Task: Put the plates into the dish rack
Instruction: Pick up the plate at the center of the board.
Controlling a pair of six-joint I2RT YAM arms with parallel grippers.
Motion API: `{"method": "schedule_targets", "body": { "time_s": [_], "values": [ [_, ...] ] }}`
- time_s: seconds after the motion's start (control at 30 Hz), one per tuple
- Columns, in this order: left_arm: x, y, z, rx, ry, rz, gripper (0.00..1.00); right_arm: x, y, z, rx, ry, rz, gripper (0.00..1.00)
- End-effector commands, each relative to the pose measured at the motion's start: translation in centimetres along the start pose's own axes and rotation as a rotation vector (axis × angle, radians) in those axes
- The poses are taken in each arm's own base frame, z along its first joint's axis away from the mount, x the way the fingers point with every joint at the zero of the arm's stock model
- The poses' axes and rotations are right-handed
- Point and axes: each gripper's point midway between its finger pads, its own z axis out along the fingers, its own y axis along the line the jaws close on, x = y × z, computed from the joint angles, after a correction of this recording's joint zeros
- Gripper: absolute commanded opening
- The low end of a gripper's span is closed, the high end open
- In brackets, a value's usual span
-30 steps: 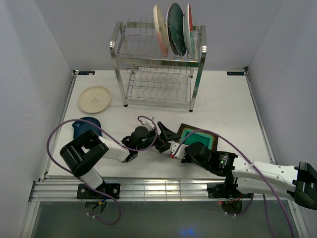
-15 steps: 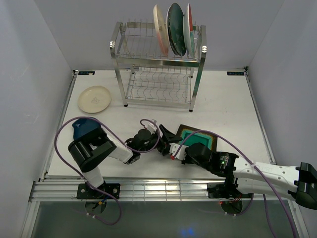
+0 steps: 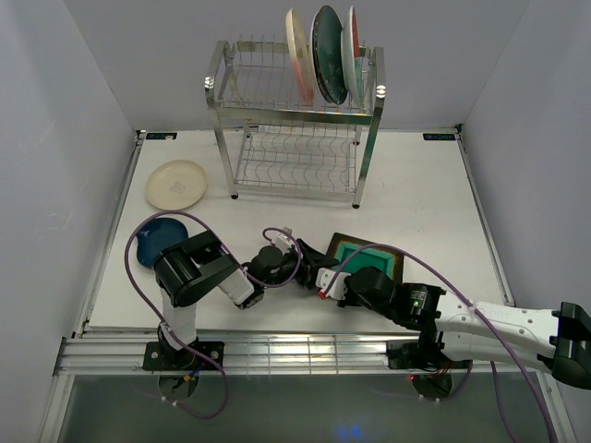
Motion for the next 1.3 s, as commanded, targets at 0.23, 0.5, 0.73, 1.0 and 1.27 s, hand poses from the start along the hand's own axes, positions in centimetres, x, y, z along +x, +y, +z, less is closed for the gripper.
{"method": "schedule_targets", "body": {
  "time_s": [0.23, 0.5, 0.73, 1.0, 1.27],
  "values": [
    [0.2, -2.5, -0.8, 0.082, -0.019, 0.03, 0.42, -3.1, -0.2, -0.2, -0.006, -0.114, 0.018, 0.08],
    [1.0, -2.4, -0.2, 0.077, 0.003, 0.042, 0.21, -3.1, -0.1, -0.2, -0.012, -0.115, 0.013, 0.08],
    [1.7, -2.2, 0.3, 0.071, 0.029, 0.037, 0.0, -3.1, 0.3, -0.3, -0.037, -0.118, 0.0, 0.09],
    [2.3, -1.7, 0.6, 0.057, 0.023, 0.02, 0.0, -3.1, 0.9, -0.4, -0.08, -0.107, -0.027, 0.18],
    [2.1, -1.8, 0.0, -0.005, -0.026, 0.075, 0.0, -3.3, 0.8, -0.4, -0.075, -0.112, -0.027, 0.35]
  ]
}}
